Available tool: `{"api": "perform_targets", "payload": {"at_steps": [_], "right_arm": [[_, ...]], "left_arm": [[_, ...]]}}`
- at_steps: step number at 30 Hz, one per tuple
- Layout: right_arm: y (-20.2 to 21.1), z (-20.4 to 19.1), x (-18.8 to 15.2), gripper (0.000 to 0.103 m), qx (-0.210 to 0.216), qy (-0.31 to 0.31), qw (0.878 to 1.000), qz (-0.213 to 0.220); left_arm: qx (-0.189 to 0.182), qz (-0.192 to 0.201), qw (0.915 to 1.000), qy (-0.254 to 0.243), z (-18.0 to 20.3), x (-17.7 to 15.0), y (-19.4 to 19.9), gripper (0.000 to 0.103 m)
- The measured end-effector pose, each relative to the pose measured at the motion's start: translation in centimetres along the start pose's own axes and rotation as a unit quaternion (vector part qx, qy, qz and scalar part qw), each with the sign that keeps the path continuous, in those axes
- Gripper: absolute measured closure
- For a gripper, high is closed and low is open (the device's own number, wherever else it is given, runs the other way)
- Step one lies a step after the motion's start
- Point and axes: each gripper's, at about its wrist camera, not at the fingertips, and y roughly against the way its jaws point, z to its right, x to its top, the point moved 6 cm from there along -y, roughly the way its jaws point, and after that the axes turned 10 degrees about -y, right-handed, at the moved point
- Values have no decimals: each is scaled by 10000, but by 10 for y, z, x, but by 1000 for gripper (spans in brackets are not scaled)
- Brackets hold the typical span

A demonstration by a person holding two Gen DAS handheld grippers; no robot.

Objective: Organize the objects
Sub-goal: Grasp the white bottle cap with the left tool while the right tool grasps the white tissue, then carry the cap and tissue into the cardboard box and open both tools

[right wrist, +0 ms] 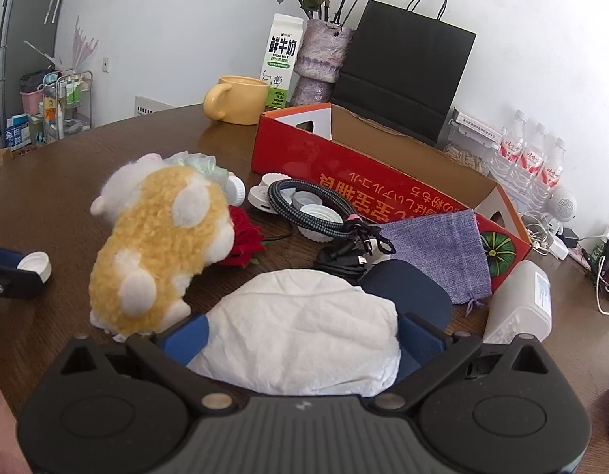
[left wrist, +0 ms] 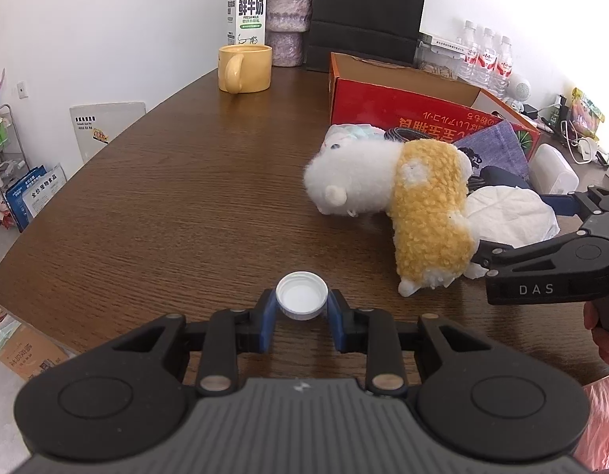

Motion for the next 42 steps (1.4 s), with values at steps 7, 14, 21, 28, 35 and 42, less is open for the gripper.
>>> {"api": "perform_targets", "payload": {"at_steps": [7,14,21,28,35,42], "right_arm": [[-1,-1,-5,6,86,-9,9998,200],[16,8,-8,71,-9,-101,9989,455],[37,27,-8,93,568,-848,9932,561],[67,36,1,97,779,-1077,9862,991],[83,48,20,97,789,-1099,9818,1330],[81,67,46,97,805,-1176,9773,1565]], "left_arm": [[21,11,10000,-24,3,3,2,75],[22,93,9999,-116,12,3,12,75],[69,282,9993,-237,22,8,28,75],[-2,562,9977,-376,38,29,39,75],[-71,823,9952,-528,55,63,38,75],[-122,951,9937,-589,66,107,22,75]]}}
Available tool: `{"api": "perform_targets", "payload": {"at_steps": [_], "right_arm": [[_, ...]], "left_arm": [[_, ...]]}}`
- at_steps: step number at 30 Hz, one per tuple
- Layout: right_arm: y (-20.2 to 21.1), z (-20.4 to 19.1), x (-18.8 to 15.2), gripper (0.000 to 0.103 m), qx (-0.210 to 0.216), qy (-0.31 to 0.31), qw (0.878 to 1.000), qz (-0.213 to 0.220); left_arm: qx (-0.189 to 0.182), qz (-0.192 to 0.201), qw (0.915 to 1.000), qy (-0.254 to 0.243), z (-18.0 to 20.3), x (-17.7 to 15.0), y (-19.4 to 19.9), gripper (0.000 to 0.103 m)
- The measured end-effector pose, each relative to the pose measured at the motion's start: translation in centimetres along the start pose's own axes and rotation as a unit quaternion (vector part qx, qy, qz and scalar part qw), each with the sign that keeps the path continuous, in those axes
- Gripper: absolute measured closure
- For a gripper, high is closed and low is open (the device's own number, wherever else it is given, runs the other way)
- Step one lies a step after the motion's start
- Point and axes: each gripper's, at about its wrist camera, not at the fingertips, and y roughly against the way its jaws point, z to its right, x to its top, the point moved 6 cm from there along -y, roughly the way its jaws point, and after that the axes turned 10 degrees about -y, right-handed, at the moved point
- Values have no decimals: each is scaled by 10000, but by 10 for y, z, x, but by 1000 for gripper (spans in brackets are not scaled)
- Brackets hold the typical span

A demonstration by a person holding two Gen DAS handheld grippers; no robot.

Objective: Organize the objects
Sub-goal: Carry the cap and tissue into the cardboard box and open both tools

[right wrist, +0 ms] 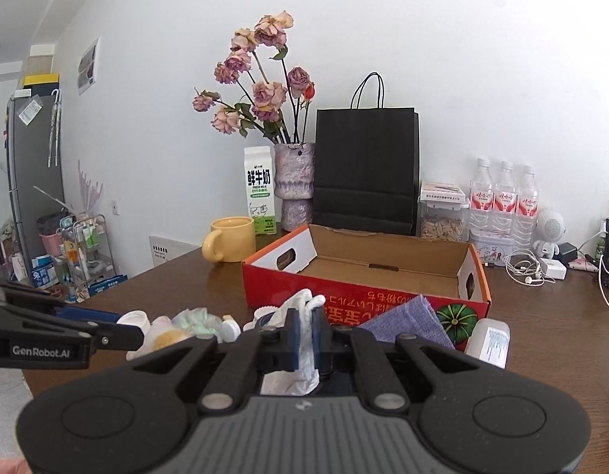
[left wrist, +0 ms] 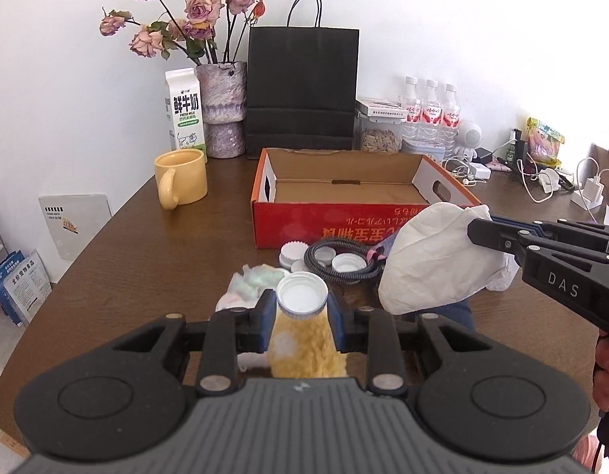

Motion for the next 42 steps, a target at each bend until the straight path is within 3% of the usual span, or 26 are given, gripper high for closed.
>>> {"api": "perform_targets", "payload": {"at_steps": [11,20,27,35,36,37,38,39,40,41,42], "right_arm": [[-54,43,60,97,-72,-72,9995,315],[-127,78,101,97,-54,-232,9988,423],[-192,99,108,97,-139,-326,9993,66],[-234,129,83,96,-598,-446,9956,-574],[-235,131,80,92,-637,-433,9950,-636],[-236,132,79,90,-685,-421,9946,-663],[-236,134,78,86,-782,-401,9940,-655],[-236,135,78,71,-829,-384,9935,-673],[-236,136,78,61,-838,-387,9933,-689],[-235,137,78,39,-842,-395,9933,-682],[-234,138,79,24,-874,-374,9932,-665]], "left_arm": [[-176,67,9998,-59,10,75,-68,75],[-69,-132,9999,-52,3,124,-154,75],[-71,-444,9990,-81,2,139,-222,75],[-80,-790,9968,-117,5,130,-267,73],[-72,-788,9968,-118,4,129,-269,70],[-82,-783,9968,-104,4,129,-269,60],[-76,-767,9970,-85,3,130,-269,42],[-37,-739,9972,-79,2,130,-267,31],[22,-687,9976,-91,1,131,-264,13],[97,-635,9979,-122,1,133,-262,3],[190,-606,9979,-144,0,134,-259,0]]}}
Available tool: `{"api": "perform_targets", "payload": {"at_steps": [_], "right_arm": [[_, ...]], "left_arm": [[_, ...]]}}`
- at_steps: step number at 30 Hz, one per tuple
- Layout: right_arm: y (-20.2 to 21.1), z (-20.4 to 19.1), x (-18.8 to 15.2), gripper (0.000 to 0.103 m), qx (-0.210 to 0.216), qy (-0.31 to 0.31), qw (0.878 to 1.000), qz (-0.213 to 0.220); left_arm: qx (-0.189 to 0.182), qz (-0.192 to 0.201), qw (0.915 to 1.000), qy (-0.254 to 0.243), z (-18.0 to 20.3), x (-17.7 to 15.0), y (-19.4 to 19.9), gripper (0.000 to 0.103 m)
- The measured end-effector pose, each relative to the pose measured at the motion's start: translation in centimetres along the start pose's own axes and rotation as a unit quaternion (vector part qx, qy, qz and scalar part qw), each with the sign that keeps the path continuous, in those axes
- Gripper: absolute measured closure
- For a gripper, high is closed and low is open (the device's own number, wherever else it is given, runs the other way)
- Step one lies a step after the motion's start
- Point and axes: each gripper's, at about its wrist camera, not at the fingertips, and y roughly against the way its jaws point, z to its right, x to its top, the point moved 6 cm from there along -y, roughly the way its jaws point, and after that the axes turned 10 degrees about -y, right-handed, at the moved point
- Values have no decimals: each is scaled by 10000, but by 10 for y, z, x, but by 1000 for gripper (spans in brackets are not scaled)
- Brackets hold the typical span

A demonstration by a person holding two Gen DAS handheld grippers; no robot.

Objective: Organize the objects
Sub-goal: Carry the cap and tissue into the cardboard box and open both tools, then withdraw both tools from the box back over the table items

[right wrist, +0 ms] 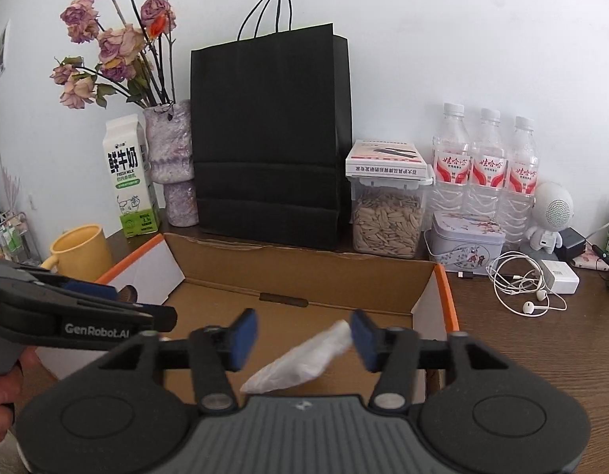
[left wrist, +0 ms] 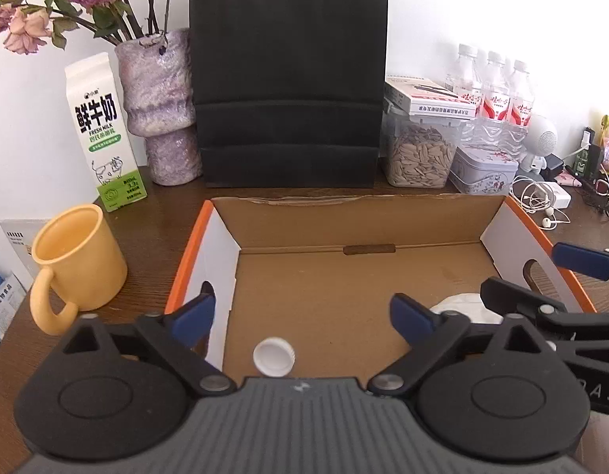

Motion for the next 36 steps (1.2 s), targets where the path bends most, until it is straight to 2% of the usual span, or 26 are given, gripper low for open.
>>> {"api": "perform_targets", "payload": {"at_steps": [3,8,15,22,36], "right_arm": [[6,-2,3,9,-77,105,9999,112],[23,-8,8,1,-52,199,9995,241],[64,-18,10,0,-62,326,9986,414],[113,-29,-3,0,-52,365,9980,507],[181,-47,-72,0,23,322,9993,203]], "left_arm": [[49,14,10000,-2,-3,2,8,0],[145,81,9999,37,-7,3,29,0],[223,210,9995,79,-7,-4,72,0],[218,257,9993,176,-6,-27,117,0],[333,-26,9982,491,-15,-106,174,0]]}}
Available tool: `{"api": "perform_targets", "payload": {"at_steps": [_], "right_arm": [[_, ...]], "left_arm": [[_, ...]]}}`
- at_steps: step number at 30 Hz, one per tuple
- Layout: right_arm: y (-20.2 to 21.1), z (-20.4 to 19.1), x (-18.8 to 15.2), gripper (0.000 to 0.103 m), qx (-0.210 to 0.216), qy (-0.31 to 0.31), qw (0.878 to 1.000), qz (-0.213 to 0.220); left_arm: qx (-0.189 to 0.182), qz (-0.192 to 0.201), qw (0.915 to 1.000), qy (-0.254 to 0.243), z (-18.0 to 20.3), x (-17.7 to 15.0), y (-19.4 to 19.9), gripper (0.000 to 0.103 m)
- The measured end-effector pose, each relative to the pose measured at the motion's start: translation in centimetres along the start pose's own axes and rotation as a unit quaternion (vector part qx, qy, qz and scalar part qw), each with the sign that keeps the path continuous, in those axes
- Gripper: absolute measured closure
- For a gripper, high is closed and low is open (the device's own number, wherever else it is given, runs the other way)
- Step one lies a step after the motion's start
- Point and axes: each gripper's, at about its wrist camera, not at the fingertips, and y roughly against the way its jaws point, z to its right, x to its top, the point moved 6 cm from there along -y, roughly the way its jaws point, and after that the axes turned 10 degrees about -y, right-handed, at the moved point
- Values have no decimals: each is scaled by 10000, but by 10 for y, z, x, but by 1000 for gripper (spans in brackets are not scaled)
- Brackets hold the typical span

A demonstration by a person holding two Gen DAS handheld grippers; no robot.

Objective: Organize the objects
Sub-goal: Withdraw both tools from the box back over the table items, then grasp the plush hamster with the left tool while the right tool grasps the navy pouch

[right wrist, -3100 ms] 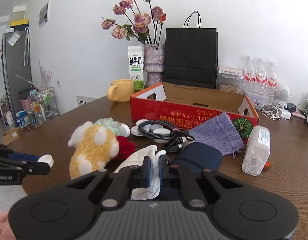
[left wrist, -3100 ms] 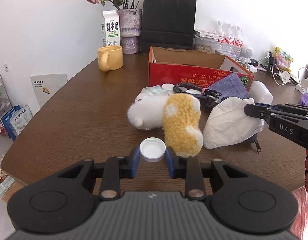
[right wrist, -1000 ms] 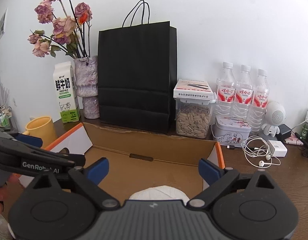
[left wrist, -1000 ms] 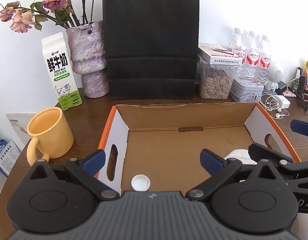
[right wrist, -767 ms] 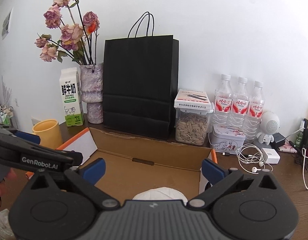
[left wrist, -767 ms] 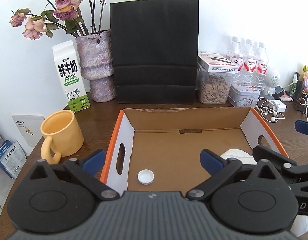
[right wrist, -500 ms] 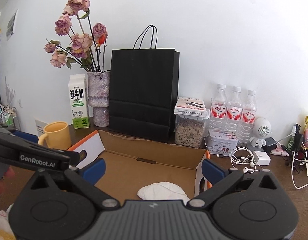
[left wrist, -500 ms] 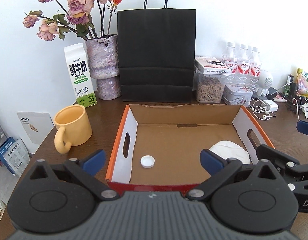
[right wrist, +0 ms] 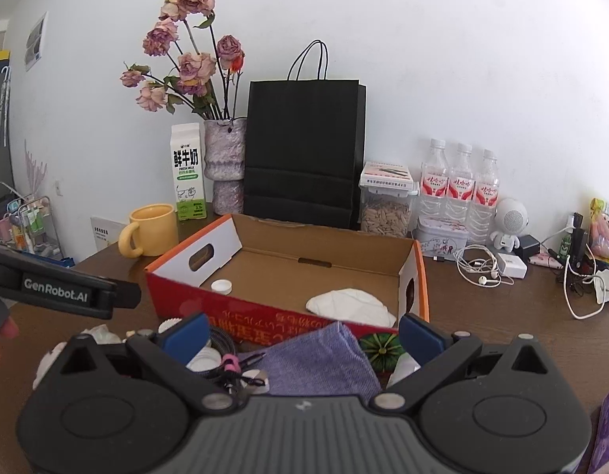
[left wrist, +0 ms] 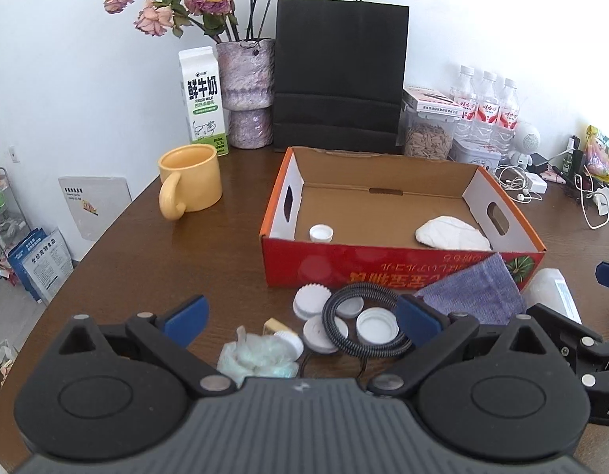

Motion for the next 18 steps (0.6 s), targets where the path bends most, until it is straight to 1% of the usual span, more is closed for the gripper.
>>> {"api": "perform_targets", "payload": {"at_steps": [6,11,18], "right_arm": [[15,-10,-31,0,41,-8,9998,-207],[23,-17,-54,0,36,-12,9993,-370],[25,-19,-76,0,-35,-45,9983,-577]], "left_arm": [[30,-133,9999,87,-7,-31,13,0],[-54,-253,9996,99,-6,-55,19,0],[-176,-483,9987,69,1,-80,14,0]]}}
